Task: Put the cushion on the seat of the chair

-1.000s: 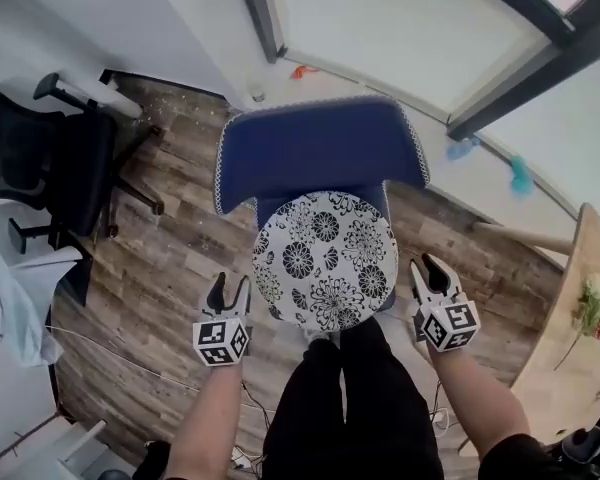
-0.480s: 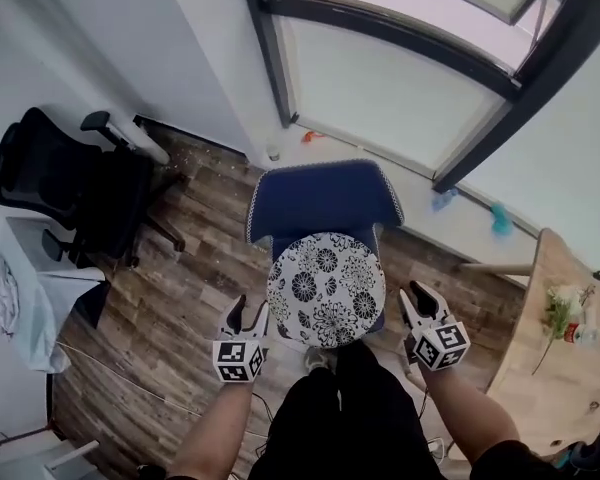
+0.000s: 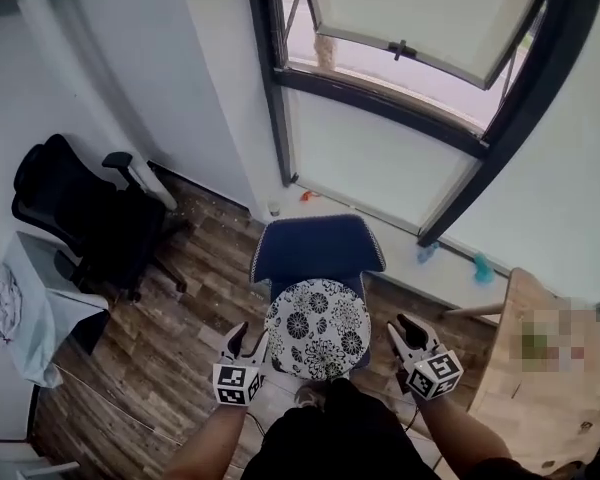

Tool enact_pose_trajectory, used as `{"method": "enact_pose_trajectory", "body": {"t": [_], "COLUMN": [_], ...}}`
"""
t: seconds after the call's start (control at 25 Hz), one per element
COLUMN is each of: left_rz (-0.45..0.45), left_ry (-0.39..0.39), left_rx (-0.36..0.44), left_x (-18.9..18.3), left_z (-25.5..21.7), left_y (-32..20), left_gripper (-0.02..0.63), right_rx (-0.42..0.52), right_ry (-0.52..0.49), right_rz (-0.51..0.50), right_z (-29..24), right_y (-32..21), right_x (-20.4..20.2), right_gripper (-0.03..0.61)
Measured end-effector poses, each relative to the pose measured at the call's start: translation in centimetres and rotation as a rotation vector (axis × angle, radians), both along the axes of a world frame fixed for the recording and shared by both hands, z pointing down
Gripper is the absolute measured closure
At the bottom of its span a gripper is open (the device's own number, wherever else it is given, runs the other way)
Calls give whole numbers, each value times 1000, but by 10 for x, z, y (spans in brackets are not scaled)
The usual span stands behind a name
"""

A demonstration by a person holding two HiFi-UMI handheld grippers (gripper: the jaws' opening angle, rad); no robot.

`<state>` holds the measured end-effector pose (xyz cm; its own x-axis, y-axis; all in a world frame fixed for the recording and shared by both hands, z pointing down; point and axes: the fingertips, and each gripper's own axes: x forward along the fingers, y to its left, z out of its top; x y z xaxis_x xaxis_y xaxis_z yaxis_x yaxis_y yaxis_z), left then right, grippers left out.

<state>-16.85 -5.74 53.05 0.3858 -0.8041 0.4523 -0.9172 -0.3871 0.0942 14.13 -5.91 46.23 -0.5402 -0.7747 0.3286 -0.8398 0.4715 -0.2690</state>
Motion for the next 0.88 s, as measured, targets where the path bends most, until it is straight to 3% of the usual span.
{"method": "enact_pose_trajectory", "body": {"t": [0.2, 0.44, 0.56, 0.72, 0.88], "left_rz": [14, 46, 48, 82, 136], "left_ry": [-18, 24, 41, 61, 15], "left_rx": [32, 87, 95, 131, 187], "left_x": [15, 29, 37, 50, 61], "left_z": [-36, -86, -102, -126, -143], "left_y": [0, 6, 13, 21, 36], "left_gripper": [433, 433, 434, 483, 501], "right_rx": [20, 45, 82, 118, 157], "right_ry": [27, 18, -8, -14, 11], "right_rz": [-19, -12, -35, -45, -71], "right_z": [-33, -64, -83, -100, -108], "right_y": [1, 2, 5, 5, 7], "right_x": [-2, -5, -7, -5, -6], "right_gripper": [436, 437, 487, 522, 541]}}
